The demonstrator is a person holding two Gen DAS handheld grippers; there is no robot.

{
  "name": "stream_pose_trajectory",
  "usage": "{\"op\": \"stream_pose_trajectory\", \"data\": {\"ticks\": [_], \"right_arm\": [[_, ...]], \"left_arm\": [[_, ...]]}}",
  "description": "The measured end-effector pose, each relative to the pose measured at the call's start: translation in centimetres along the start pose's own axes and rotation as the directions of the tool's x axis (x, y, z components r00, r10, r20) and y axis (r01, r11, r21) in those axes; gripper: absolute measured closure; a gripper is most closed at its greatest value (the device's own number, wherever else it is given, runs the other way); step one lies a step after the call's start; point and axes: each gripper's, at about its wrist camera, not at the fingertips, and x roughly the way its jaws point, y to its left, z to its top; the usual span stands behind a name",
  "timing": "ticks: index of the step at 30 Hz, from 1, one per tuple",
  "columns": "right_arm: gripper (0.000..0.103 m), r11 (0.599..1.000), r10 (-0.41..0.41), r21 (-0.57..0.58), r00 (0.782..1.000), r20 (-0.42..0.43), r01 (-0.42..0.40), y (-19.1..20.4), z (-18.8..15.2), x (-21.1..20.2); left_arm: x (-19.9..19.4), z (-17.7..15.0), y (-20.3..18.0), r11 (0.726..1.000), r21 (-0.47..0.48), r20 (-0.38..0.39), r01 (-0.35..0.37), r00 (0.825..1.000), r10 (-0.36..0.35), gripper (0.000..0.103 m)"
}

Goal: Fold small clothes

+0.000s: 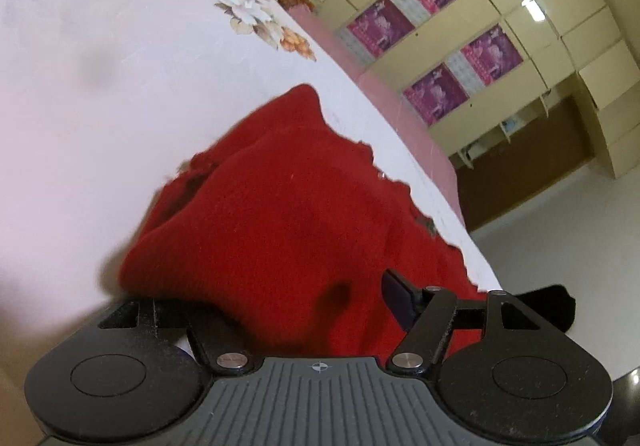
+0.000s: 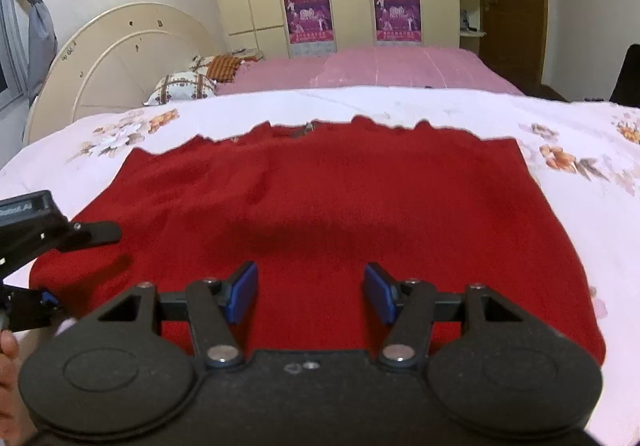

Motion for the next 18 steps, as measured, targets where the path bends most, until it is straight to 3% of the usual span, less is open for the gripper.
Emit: {"op": "stream_pose_trajectory", "data": {"ticks": [2, 3, 4, 5, 7, 9, 12, 14, 18], "right_arm": [[0.045, 1.000, -0.002, -0.013, 1.000, 0.016, 0.002, 0.0, 0.6, 0.4], [0.045, 1.000, -0.004, -0.022, 1.000, 0.020, 0.005, 0.0, 0.9, 0.6], [0.045, 0.999, -0.006, -0.031, 1.000, 0.022, 0.007, 0.1, 1.2, 1.0], [0.046, 0.999, -0.006, -0.035, 1.000, 0.025, 0.007, 0.1, 1.5, 1.3], [0.046, 0.999, -0.010, -0.037, 0.999, 0.042, 0.011, 0.1, 2.1, 1.9], [0.046, 0.998, -0.024, -0.049, 0.998, 0.060, 0.027, 0.2, 2.6, 2.5], [0.046, 0.991, -0.057, -0.118, 0.998, 0.001, 0.057, 0.8, 1.9, 4.7], [0.045, 0.977, -0.078, -0.197, 0.996, 0.044, 0.085, 1.4, 0.7, 4.9], [0.045, 0.982, -0.074, -0.172, 0.996, 0.043, 0.081, 1.2, 0.8, 4.9]], "left_arm": [[0.4, 0.3, 0.0, 1.000, -0.009, 0.011, 0.002, 1.000, -0.002, 0.034], [0.6, 0.4, -0.1, 1.000, -0.013, 0.015, 0.003, 1.000, -0.003, 0.043], [0.9, 0.5, -0.1, 1.000, -0.019, 0.019, -0.006, 1.000, 0.007, 0.069], [1.3, 0.7, 0.2, 0.999, -0.037, 0.007, -0.012, 1.000, 0.013, 0.075], [1.5, 0.8, 0.9, 0.997, -0.083, 0.005, 0.000, 1.000, 0.000, 0.077], [1.4, 0.6, 0.5, 0.999, -0.046, 0.014, -0.009, 1.000, 0.010, 0.080], [1.0, 0.6, -0.5, 1.000, 0.006, 0.041, -0.018, 0.999, 0.018, 0.088], [0.2, 0.9, -1.8, 0.997, 0.074, 0.069, -0.007, 0.998, 0.002, 0.093], [-1.2, 1.2, -5.2, 0.963, 0.269, 0.112, 0.028, 0.992, -0.060, 0.094]]}}
